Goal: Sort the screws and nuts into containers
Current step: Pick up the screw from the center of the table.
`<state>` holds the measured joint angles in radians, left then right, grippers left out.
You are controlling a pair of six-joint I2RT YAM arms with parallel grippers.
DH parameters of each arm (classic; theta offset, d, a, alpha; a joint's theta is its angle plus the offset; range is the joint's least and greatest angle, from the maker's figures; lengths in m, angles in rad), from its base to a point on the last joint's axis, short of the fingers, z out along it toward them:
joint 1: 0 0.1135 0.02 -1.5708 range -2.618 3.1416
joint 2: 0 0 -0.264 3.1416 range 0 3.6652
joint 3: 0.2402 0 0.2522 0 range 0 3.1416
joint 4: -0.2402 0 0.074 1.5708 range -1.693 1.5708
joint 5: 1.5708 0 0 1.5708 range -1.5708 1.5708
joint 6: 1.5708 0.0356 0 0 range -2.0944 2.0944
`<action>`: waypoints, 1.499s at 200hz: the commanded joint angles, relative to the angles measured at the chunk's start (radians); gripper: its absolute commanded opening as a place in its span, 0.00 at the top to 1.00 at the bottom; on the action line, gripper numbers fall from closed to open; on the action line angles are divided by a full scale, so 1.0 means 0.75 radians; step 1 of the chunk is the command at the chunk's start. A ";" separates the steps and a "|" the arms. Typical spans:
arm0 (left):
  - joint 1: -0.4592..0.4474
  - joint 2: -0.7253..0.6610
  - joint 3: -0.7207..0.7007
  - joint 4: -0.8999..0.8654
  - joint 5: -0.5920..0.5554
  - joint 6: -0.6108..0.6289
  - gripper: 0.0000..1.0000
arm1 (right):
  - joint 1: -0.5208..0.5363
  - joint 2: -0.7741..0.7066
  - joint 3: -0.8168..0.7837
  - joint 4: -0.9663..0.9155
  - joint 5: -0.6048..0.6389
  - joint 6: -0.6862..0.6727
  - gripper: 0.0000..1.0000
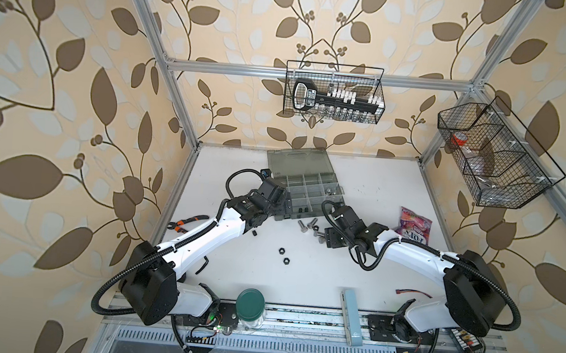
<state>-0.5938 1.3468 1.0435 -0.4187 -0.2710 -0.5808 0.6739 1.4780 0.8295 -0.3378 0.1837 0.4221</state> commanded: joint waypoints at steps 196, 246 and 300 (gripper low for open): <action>0.046 -0.035 -0.031 0.010 -0.009 -0.027 0.01 | 0.010 0.236 0.028 0.017 -0.335 -0.148 0.29; 0.053 -0.045 -0.032 0.002 -0.014 -0.023 0.01 | 0.021 0.274 0.021 0.011 -0.297 -0.150 0.47; 0.059 -0.057 -0.033 0.000 -0.021 -0.019 0.01 | 0.080 0.349 0.060 -0.042 -0.149 -0.145 0.70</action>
<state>-0.5610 1.3418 1.0122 -0.4217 -0.2691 -0.5873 0.7166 1.6791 0.8772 -0.2886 0.0132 0.3130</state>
